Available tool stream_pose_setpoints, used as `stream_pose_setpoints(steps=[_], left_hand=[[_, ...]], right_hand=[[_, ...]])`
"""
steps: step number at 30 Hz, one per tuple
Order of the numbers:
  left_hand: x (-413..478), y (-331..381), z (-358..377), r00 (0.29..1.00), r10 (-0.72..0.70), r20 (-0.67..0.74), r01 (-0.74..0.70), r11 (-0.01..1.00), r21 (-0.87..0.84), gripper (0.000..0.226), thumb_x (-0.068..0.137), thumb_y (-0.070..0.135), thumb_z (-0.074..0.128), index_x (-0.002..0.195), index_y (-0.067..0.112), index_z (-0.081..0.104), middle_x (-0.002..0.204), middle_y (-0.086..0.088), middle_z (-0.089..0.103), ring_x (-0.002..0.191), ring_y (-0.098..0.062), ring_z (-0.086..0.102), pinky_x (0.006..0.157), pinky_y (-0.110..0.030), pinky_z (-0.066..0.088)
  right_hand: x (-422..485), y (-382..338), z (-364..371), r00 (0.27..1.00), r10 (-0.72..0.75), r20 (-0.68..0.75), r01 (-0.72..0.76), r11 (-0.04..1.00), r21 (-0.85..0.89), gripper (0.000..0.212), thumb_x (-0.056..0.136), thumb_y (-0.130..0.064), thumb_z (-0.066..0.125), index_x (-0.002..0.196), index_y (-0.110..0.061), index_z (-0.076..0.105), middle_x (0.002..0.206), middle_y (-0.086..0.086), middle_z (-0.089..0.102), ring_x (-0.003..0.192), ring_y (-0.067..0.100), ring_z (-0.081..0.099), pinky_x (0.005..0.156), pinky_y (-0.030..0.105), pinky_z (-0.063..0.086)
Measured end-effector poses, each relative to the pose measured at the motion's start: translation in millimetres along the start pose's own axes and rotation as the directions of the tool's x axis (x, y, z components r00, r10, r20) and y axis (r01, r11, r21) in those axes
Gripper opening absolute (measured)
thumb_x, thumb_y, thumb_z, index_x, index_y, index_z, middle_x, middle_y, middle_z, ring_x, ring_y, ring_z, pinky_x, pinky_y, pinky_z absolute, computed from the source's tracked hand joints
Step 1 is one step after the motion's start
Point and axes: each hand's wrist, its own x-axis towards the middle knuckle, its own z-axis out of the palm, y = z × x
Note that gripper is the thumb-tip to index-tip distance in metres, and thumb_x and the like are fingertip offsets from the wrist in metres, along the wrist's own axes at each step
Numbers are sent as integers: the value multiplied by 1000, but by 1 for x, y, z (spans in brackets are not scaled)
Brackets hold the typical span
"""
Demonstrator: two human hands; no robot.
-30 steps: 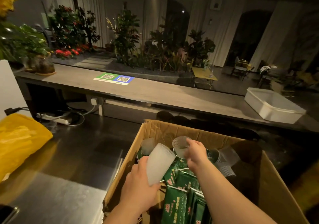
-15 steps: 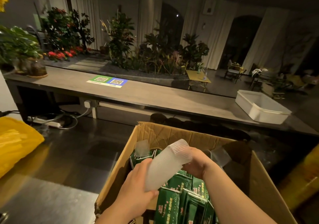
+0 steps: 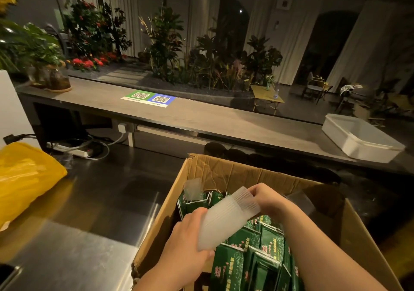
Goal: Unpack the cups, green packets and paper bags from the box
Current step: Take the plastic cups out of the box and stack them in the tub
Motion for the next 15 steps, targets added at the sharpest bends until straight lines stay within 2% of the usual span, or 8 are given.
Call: stream_pose_setpoints(steps=[4,7,9,11,12,13,15], left_hand=[[1,0,1,1000,8,2,-8,1000,8,81,84,39,79,134,54,16,130,26,28,118,-7,39,102,-34,47],[1,0,0,997,-16,-70,16,1000,0,81,85,36,78,135,51,16,129,23,28,117,-8,38,100,-33,48],[1,-1,0,990,-48,-135,46,999,-18,81,87,38,76,137,49,13,131,20,28,116,-8,38,100,-34,49],[-1,0,-2,972,-100,-212,91,994,-54,83,88,40,75,141,45,11,137,16,29,117,-7,38,103,-35,49],[-1,0,-3,958,-129,-255,112,991,-79,84,88,40,74,143,43,10,139,14,30,117,-8,38,104,-36,48],[-1,1,-5,943,-158,-292,131,985,-108,84,89,41,73,143,42,9,142,13,30,117,-9,38,105,-37,47],[0,4,-8,918,-205,-341,160,975,-155,83,90,44,71,142,41,5,144,11,30,121,-10,39,108,-38,45]], right_hand=[[3,-5,14,997,-55,54,64,984,-166,12,93,-20,72,89,-15,82,95,10,77,79,14,72,71,33,64],[7,-9,23,983,-85,165,91,995,-29,21,101,-31,63,98,-20,80,93,6,75,82,16,69,74,31,60],[19,-9,29,994,-69,82,59,991,120,32,106,-40,50,110,-21,76,102,2,72,91,19,68,73,32,58],[36,-10,43,990,-17,-141,47,977,210,32,109,-34,46,121,-17,71,109,3,71,96,23,67,76,39,59],[45,-11,53,972,-1,-236,47,980,191,28,107,-27,50,122,-14,69,108,4,70,92,22,68,75,37,59],[51,-14,63,966,3,-260,41,986,161,24,105,-22,55,123,-11,66,107,5,70,89,20,68,73,34,59],[60,-23,85,991,-11,-137,37,981,193,25,99,-17,65,123,-11,62,109,8,71,87,21,69,64,29,59]])
